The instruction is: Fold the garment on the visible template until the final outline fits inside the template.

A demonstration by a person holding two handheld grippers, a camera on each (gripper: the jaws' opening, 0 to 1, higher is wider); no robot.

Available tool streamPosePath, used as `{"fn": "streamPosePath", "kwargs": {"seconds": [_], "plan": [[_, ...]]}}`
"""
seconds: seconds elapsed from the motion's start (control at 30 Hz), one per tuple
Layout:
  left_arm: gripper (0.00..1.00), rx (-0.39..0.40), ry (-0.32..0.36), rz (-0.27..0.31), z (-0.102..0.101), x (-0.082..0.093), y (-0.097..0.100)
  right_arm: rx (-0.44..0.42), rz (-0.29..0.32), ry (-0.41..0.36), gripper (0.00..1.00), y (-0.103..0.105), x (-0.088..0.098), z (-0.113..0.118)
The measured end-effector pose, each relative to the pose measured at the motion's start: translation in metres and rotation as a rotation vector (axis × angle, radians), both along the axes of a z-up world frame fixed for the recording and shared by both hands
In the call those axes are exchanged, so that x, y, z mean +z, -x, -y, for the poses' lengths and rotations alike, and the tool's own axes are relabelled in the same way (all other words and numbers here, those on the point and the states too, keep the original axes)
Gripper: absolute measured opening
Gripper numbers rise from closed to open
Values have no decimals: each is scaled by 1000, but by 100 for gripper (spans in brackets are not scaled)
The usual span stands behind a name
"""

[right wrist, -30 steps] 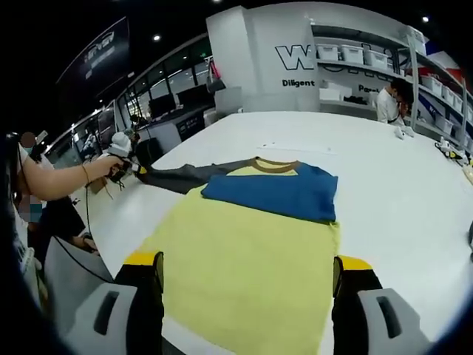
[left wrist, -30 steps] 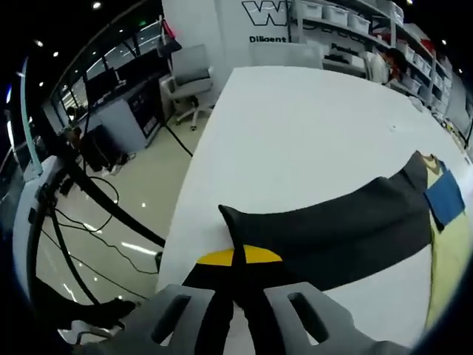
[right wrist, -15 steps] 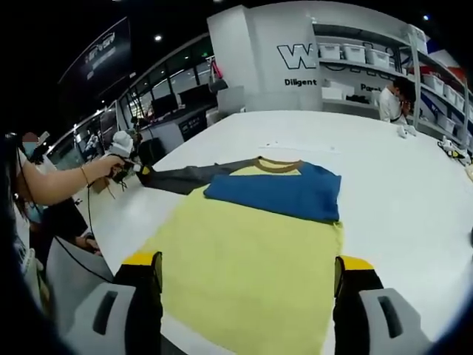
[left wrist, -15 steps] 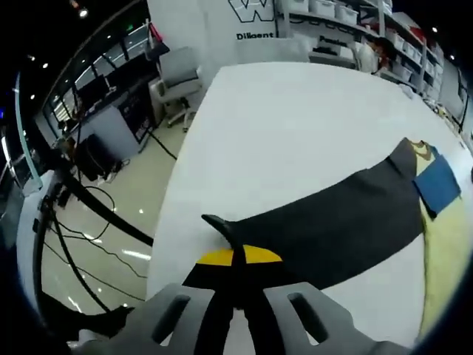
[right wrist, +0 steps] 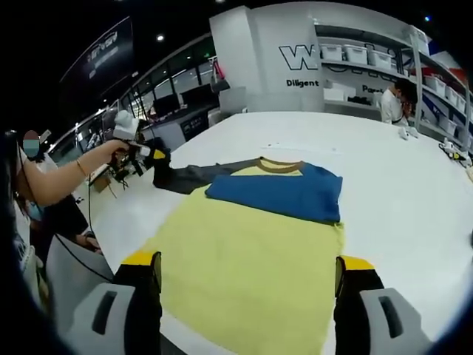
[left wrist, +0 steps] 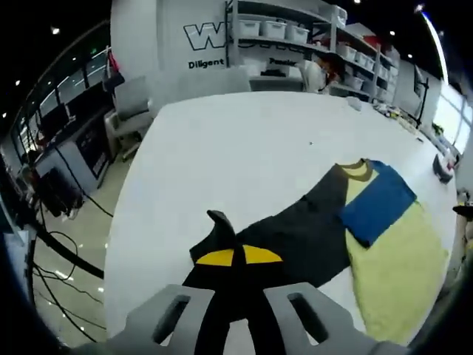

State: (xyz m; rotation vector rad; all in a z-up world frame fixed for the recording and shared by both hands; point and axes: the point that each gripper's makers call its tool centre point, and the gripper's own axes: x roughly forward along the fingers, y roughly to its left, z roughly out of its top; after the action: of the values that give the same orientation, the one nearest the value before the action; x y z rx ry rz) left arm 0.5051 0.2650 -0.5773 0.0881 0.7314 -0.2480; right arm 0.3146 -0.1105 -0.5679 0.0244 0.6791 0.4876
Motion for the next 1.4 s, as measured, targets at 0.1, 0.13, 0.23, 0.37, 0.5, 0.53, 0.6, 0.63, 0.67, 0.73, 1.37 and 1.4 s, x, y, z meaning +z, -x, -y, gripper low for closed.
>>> {"fn": "streamPosePath", "kwargs": {"seconds": [0.1,0.13,0.23,0.37,0.5,0.53,0.6,0.63,0.67,0.73,1.37,1.4], "plan": [[0,-47,5,14,20,5,-5,2,-1,2,97,1,0,0],[0,-48,13,18,25,7,-6,2,-2,2,97,1,0,0],[0,-77,24,31,43,11,-10,3,-4,1,98,1,-1,0],[0,-135,-11,32,68,12,-11,4,-6,0,98,2,-1,-1],[0,-172,-15,41,92,18,-13,4,-10,0,99,2,-1,-2],[0,-177,-15,42,98,19,-13,6,-11,2,99,2,-1,-2],[0,-196,-23,31,116,20,-12,13,-9,8,99,2,-2,-3],[0,-208,-31,31,121,21,-12,14,-9,6,99,2,-2,-4],[0,-212,-35,38,130,23,-13,16,-11,4,99,2,-2,-4],[0,-226,-22,48,147,28,-14,19,-12,7,99,3,-3,-5],[0,-329,23,72,260,47,-9,23,-24,11,99,8,-8,2],[0,-334,28,74,266,48,-9,33,-27,15,99,8,-9,1]]}}
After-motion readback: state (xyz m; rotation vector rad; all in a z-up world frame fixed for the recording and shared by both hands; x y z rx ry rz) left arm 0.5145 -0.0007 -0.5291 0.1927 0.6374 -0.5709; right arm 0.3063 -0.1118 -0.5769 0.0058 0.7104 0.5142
